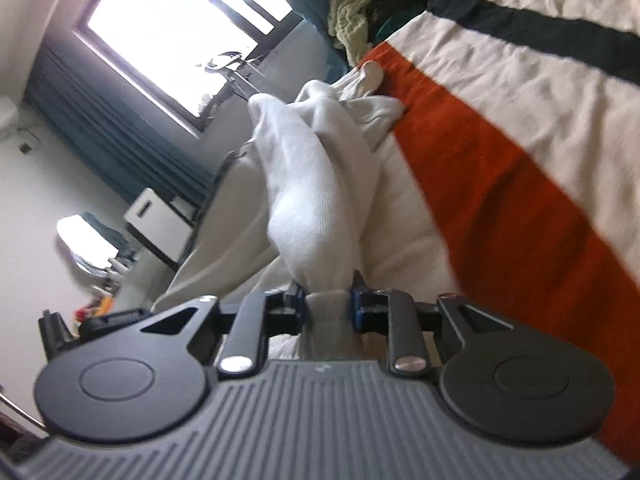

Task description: Fold clothes

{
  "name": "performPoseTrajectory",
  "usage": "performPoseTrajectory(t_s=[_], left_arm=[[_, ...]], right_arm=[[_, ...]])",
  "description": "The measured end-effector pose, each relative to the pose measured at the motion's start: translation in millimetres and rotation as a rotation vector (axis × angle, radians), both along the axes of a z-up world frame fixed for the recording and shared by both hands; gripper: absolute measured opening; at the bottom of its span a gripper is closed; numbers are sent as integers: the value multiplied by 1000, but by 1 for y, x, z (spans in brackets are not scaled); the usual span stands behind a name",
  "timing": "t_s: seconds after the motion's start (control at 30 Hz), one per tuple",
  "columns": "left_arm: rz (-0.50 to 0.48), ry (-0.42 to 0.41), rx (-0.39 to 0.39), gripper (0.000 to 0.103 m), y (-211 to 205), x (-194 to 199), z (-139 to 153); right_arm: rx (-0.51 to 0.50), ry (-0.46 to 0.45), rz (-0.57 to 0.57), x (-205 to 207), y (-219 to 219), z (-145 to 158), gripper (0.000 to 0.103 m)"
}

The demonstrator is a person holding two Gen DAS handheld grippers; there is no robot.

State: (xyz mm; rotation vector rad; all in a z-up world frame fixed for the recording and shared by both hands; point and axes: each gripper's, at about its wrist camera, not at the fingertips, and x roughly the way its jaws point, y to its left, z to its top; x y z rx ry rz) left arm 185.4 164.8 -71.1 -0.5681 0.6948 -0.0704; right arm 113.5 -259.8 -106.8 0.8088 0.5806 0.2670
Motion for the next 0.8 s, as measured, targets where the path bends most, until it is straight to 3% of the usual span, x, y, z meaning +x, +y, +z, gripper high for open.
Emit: performPoseTrajectory(t_s=[0.13,0.3,0.5,0.63,0.8], left_arm=[[50,-55,64,13,13,8,29],[123,-112,161,13,58,37,79],[207,-132,306,13,127,85,137],[262,-91,379,13,162,119,133],[316,48,391,13,193,156,73]], right_arm=[[133,14,16,-11,29,-4,21],[241,-11,105,-6,102,4,21],[342,-12,257,44,204,14,21],[348,38,339,81,257,7,22],[256,122,390,104,286,-14,25]])
